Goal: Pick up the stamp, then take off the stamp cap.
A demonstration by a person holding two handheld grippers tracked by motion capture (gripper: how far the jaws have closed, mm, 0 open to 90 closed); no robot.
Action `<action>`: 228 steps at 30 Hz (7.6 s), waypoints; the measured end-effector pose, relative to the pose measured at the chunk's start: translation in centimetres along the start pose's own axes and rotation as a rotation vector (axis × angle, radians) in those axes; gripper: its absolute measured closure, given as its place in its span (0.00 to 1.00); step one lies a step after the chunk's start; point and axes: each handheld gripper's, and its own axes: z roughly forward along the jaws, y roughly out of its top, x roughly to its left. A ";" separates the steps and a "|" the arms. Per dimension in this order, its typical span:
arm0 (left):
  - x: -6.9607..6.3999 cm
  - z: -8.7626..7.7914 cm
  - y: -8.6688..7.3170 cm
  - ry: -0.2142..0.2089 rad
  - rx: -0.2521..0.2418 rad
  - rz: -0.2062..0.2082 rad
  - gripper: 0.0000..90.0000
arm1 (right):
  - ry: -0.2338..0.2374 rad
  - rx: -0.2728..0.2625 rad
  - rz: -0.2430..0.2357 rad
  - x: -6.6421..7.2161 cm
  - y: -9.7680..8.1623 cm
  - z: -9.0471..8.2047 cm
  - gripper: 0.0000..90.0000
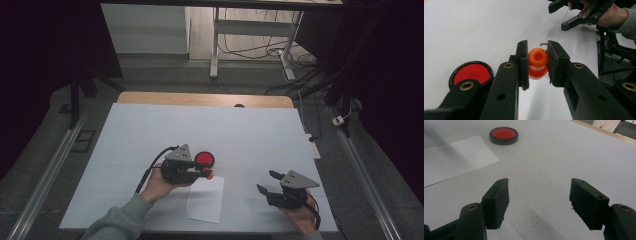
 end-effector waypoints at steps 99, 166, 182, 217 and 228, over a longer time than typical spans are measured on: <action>0.4 0.4 -0.5 0.020 0.015 -0.016 0.80 | 0.235 -0.016 -0.119 7.7 6.0 8.7 0.38; 0.5 0.6 -0.6 0.021 0.021 -0.018 0.80 | 0.222 -0.015 -0.097 9.1 7.3 10.4 0.70; 0.5 0.4 -0.7 0.032 0.002 -0.023 0.80 | 0.203 -0.019 -0.079 8.9 7.1 10.3 0.71; 0.6 0.3 -0.7 0.040 -0.017 -0.032 0.81 | 0.205 -0.012 -0.084 8.9 6.8 10.4 0.71; 0.8 0.0 -0.7 0.046 -0.024 -0.036 0.80 | 0.188 -0.015 -0.087 8.5 6.7 10.1 0.71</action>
